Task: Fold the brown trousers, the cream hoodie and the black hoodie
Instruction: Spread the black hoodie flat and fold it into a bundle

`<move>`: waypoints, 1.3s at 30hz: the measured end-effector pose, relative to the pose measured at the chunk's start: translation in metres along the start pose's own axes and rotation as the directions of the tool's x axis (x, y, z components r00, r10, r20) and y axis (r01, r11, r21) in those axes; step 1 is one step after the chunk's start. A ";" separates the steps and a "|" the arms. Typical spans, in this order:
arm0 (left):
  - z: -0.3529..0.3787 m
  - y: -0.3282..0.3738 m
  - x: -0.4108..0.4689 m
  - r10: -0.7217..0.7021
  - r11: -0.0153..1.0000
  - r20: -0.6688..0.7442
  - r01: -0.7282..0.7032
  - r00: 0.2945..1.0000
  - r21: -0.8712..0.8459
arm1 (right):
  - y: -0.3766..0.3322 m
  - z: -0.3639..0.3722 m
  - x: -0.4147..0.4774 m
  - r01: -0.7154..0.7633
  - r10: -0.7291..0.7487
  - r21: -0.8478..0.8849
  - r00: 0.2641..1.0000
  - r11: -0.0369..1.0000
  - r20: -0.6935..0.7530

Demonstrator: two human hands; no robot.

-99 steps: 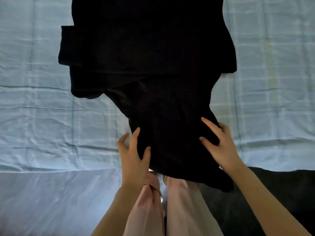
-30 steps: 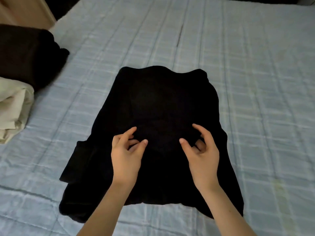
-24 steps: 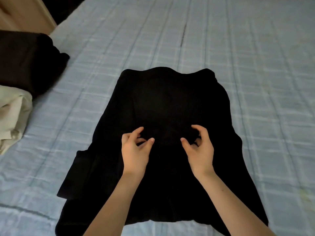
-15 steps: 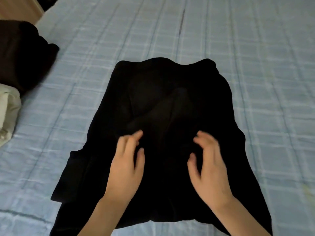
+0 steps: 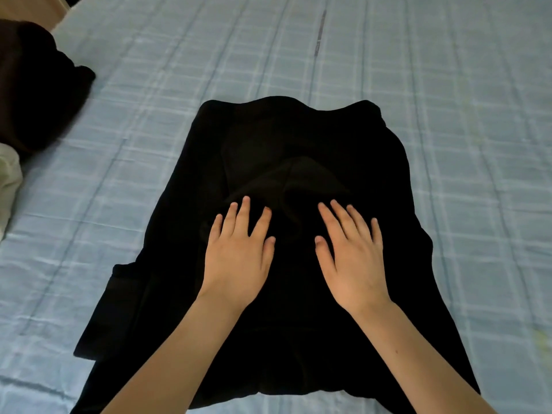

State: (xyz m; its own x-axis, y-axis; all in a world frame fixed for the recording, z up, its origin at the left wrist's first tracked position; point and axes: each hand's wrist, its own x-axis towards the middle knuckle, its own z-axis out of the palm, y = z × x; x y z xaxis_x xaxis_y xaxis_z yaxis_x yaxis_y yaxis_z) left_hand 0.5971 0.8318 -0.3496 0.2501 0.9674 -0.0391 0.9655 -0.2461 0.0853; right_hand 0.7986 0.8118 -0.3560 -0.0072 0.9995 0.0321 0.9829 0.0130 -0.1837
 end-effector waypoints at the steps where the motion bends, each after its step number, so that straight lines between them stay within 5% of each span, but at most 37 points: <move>1: 0.001 0.001 0.001 0.020 1.000 -0.050 -0.020 0.999 0.007 | -0.002 0.001 0.004 0.029 -0.029 0.001 0.999 1.000 -0.036; 8: 0.034 -0.012 0.008 0.011 1.000 0.130 -0.013 0.991 0.015 | 0.005 0.031 0.025 0.027 -0.020 -0.033 0.983 0.999 0.181; 14: 0.020 -0.010 -0.054 0.018 1.000 0.081 -0.018 0.997 -0.002 | -0.003 0.008 -0.069 0.091 -0.099 0.065 0.986 0.994 0.132; 17: 0.030 -0.003 -0.109 0.026 0.999 0.146 -0.031 0.989 0.033 | 0.003 0.018 -0.125 0.154 -0.157 0.030 0.957 0.988 0.243; 25: 0.025 -0.004 -0.101 0.003 1.000 0.148 -0.006 0.989 0.016 | -0.001 0.009 -0.115 0.117 -0.121 0.030 0.963 0.993 0.242; 27: 0.010 -0.002 -0.101 0.030 0.997 0.149 -0.019 0.988 -0.074 | -0.004 -0.005 -0.118 0.102 -0.135 0.142 0.960 0.985 0.246; 29: -0.007 -0.001 -0.121 0.012 0.965 0.057 0.003 0.998 -0.263 | -0.007 -0.025 -0.142 -0.051 -0.049 0.436 0.976 0.898 0.213; 33: -0.027 0.022 -0.217 -0.235 0.770 -0.082 0.134 0.969 -0.623 | -0.019 -0.051 -0.229 -0.267 0.193 0.746 0.963 0.610 0.187; 36: -0.022 0.044 -0.256 -0.480 0.367 0.160 0.363 0.862 -0.857 | -0.028 -0.047 -0.257 -0.440 0.338 0.829 0.883 0.346 0.327; 39: -0.014 0.049 -0.260 -0.499 -0.057 0.436 0.473 0.749 -0.879 | -0.032 -0.039 -0.249 -0.560 0.361 0.826 0.760 -0.059 0.541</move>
State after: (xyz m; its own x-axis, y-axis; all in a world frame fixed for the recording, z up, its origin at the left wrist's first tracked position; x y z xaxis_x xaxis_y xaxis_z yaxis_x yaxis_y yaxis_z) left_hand 0.5788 0.5693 -0.3209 -0.2625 0.8218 -0.5057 -0.0009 0.5238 0.8518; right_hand 0.7759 0.5614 -0.3196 0.2496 0.7805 -0.5731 -0.2062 -0.5354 -0.8190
